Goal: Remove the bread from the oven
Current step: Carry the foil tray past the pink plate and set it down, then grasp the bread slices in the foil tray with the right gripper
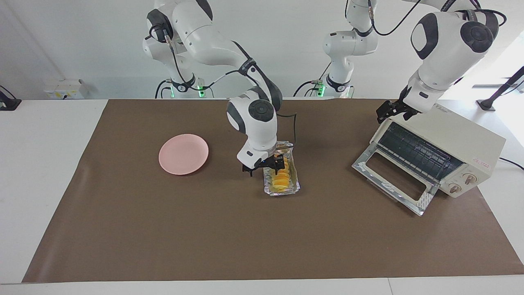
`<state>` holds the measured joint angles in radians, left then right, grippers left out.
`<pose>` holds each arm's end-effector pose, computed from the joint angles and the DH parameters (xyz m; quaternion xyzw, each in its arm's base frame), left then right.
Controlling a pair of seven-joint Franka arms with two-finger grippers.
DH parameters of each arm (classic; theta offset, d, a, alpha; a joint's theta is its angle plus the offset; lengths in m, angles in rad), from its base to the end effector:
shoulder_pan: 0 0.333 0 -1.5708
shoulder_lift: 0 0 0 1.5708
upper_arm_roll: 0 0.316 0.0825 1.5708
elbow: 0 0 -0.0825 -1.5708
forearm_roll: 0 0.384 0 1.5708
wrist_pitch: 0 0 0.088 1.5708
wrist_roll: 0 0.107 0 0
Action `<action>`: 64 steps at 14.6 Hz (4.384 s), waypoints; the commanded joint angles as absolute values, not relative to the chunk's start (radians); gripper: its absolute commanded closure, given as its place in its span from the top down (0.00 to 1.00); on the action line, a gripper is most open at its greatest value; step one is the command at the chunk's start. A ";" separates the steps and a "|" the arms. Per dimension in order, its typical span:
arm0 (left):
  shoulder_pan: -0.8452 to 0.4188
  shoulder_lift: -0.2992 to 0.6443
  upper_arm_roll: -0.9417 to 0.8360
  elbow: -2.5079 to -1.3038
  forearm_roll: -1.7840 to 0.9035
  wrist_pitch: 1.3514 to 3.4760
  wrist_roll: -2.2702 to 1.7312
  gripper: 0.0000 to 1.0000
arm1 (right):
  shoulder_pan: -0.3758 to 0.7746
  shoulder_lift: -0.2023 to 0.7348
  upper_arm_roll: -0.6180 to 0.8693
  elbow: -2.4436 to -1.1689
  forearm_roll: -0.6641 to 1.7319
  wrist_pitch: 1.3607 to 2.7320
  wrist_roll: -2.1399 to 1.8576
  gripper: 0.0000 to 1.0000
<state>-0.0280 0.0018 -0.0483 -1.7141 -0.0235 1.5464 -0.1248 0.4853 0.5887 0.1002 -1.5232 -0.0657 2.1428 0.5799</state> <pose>0.5419 -0.0440 0.5547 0.9960 0.0249 -0.0854 0.0032 0.5969 0.3790 0.3203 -0.9998 -0.0113 -0.0144 0.0092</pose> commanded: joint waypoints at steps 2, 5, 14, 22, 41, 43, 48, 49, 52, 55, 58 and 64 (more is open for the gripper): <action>-0.015 -0.014 -0.064 -1.674 -0.012 1.529 -0.107 1.00 | 0.483 0.583 0.103 -1.542 -0.091 2.161 0.597 0.57; -0.017 -0.017 -0.063 -1.671 -0.011 1.537 -0.110 1.00 | 0.485 0.581 0.103 -1.578 -0.091 2.187 0.595 0.00; -0.018 -0.029 -0.064 -1.671 -0.012 1.537 -0.109 1.00 | 0.483 0.574 0.109 -1.542 -0.083 2.114 0.571 0.00; -0.017 -0.043 -0.061 -1.671 -0.014 1.534 -0.110 1.00 | 0.200 0.592 0.107 -1.321 -0.032 1.873 0.222 0.00; -0.014 -0.051 -0.061 -1.674 -0.014 1.537 -0.110 1.00 | 0.029 0.571 0.106 -1.458 -0.028 2.031 -0.152 0.45; -0.014 -0.051 -0.061 -1.674 -0.014 1.536 -0.110 1.00 | 0.067 0.581 0.100 -1.425 -0.028 1.985 -0.118 0.58; -0.015 -0.051 -0.061 -1.674 -0.014 1.537 -0.110 1.00 | 0.098 0.580 0.101 -1.469 -0.075 2.086 -0.006 0.64; -0.015 -0.051 -0.061 -1.674 -0.014 1.536 -0.110 1.00 | 0.098 0.580 0.101 -1.494 -0.075 2.109 -0.006 0.77; -0.014 -0.051 -0.060 -1.674 -0.014 1.537 -0.109 1.00 | 0.103 0.569 0.101 -1.572 -0.087 2.195 -0.005 0.80; -0.014 -0.049 -0.060 -1.672 -0.014 1.545 -0.109 1.00 | 0.103 0.558 0.101 -1.601 -0.087 2.221 0.008 0.46; -0.015 -0.051 -0.060 -1.671 -0.014 1.539 -0.110 1.00 | 0.103 0.557 0.103 -1.597 -0.087 2.211 0.021 0.00; -0.015 -0.051 -0.060 -1.671 -0.014 1.539 -0.110 1.00 | 0.094 0.493 0.106 -1.514 -0.080 1.976 -0.003 0.00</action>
